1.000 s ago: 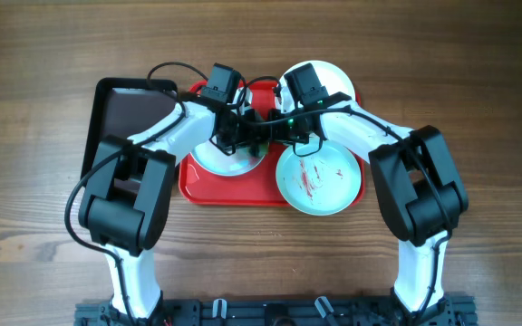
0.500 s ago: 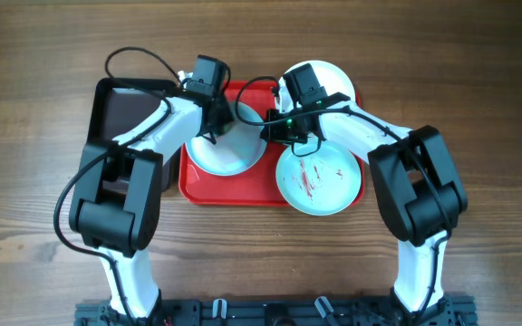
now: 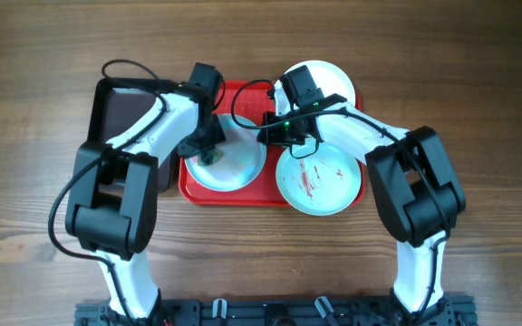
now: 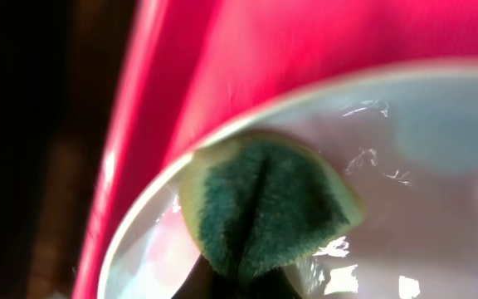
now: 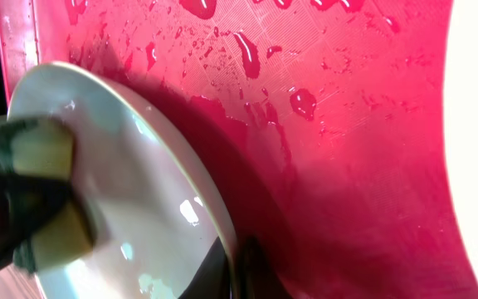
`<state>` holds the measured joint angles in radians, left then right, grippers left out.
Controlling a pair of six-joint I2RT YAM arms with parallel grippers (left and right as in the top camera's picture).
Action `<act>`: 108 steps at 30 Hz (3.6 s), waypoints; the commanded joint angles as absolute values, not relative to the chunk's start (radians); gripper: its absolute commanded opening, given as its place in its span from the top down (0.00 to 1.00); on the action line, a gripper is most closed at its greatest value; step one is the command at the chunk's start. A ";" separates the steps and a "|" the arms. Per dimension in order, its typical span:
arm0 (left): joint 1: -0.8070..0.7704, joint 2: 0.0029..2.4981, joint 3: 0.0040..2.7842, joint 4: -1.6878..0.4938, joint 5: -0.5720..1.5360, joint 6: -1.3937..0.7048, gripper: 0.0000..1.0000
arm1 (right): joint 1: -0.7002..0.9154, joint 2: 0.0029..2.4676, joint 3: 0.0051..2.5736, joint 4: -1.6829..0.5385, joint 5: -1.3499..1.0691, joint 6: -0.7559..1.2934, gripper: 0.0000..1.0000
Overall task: Clean dirty plates on tray and stack at the side
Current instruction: 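Continue wiping the plate surface with the sponge in circular strokes, then raise the sponge with the left gripper back toward the black tray, then lift the cleaned plate by its rim with the right gripper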
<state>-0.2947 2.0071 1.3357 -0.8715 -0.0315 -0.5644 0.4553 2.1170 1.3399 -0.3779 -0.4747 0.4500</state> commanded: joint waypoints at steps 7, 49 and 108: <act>-0.295 2.070 1.275 -0.907 0.505 -0.369 0.96 | 0.451 2.156 1.333 -0.382 -0.461 0.474 0.96; -0.367 2.070 1.275 -0.951 0.490 -0.344 0.96 | 0.451 2.156 1.333 -0.381 -0.461 0.474 0.96; -0.041 1.919 1.732 -1.243 0.070 -0.353 0.96 | 0.610 1.758 1.335 -0.724 0.255 0.456 0.96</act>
<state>-0.0444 1.9373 1.7325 -1.2404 0.0784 -0.3634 0.5739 1.8000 1.3319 -0.7219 0.0891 0.4686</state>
